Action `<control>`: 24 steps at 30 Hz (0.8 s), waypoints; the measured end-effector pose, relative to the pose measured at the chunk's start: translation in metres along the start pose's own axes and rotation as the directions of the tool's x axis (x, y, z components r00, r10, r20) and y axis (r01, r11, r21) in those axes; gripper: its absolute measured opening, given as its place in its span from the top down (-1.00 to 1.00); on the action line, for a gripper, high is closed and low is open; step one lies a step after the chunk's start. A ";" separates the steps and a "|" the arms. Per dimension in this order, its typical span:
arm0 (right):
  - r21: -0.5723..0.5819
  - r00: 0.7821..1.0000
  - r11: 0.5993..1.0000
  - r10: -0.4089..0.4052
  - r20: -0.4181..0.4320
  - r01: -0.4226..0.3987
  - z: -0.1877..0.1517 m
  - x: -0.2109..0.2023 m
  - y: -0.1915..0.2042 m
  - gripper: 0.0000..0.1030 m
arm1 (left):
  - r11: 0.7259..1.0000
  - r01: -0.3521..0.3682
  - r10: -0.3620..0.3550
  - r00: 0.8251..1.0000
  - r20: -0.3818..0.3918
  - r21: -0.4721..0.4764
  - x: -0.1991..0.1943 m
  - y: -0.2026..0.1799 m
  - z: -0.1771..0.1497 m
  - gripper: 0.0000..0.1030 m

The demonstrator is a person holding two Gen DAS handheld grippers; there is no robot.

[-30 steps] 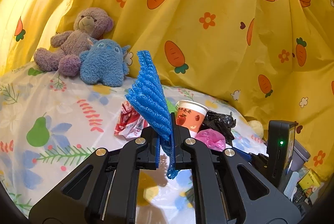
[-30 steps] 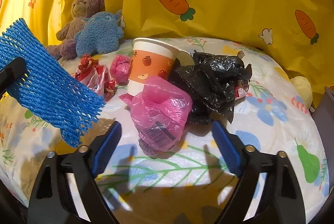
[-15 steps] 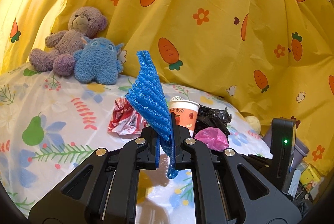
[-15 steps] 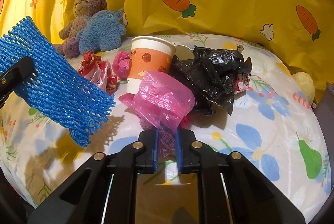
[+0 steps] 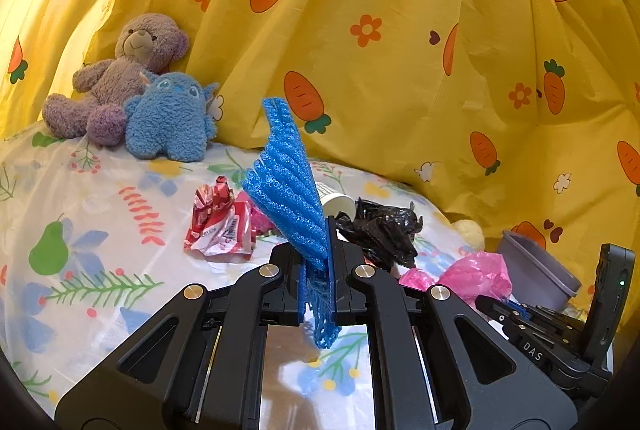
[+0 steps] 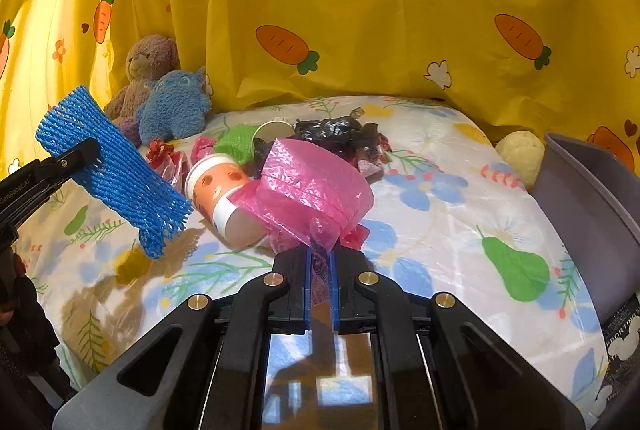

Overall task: Collect trash
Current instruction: 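Carry the blue net and pink bag over the grey bin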

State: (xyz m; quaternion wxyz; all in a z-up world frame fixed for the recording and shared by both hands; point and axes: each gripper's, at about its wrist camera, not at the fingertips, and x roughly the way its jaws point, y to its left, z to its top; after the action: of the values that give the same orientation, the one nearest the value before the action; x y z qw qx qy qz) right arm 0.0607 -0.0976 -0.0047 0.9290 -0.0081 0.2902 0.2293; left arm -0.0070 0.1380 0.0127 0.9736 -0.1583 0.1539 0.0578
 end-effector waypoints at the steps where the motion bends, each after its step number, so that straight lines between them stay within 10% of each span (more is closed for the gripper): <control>1: 0.005 1.000 1.000 -0.003 0.003 0.003 -0.001 -0.004 -0.003 0.84 | 1.000 0.004 -0.004 1.000 0.000 0.002 -0.001 -0.002 0.000 0.87; 24: 0.084 0.995 0.996 -0.042 0.091 0.034 -0.013 -0.054 -0.045 0.84 | 0.983 0.161 -0.161 0.987 -0.010 0.090 -0.013 -0.068 -0.001 0.87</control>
State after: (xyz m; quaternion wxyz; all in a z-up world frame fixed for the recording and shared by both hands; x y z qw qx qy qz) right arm 0.0340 -0.1625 0.0083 0.9453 0.0353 0.2556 0.1995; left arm -0.0084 0.0725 0.0362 0.9811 -0.1258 0.1444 -0.0283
